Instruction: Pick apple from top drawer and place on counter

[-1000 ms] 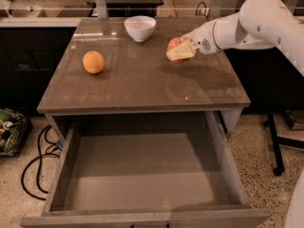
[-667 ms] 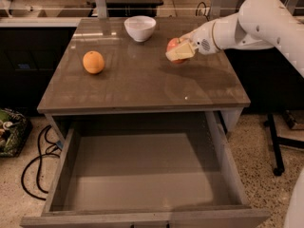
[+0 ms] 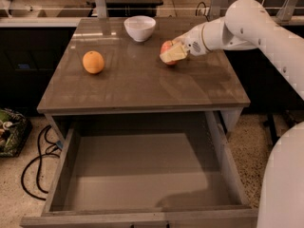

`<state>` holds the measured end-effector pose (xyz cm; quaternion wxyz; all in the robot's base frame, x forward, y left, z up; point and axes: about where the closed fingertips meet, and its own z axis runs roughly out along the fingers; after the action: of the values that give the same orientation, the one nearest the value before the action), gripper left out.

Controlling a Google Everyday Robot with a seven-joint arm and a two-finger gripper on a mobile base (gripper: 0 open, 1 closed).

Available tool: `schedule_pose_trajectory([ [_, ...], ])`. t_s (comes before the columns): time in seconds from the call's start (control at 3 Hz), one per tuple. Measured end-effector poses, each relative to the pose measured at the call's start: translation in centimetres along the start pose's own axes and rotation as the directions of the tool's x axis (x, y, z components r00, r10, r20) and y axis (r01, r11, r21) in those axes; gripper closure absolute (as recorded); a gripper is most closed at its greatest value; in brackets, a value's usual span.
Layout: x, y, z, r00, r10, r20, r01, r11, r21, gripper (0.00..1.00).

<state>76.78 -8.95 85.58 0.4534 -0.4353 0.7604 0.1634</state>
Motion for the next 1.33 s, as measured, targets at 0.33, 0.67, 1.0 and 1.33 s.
schedule_pose_trajectory([
  [0.33,-0.02,0.2,0.29,1.0,0.0,-0.001,0.0,1.0,-0.005,0.82],
  [0.67,-0.02,0.37,0.57,1.0,0.0,-0.001,0.0,0.9999,-0.01,0.59],
  [1.0,-0.01,0.54,0.86,1.0,0.0,-0.002,0.0,0.9999,-0.015,0.35],
  [1.33,0.0,0.71,1.14,1.0,0.0,-0.002,0.0,0.9998,-0.02,0.12],
])
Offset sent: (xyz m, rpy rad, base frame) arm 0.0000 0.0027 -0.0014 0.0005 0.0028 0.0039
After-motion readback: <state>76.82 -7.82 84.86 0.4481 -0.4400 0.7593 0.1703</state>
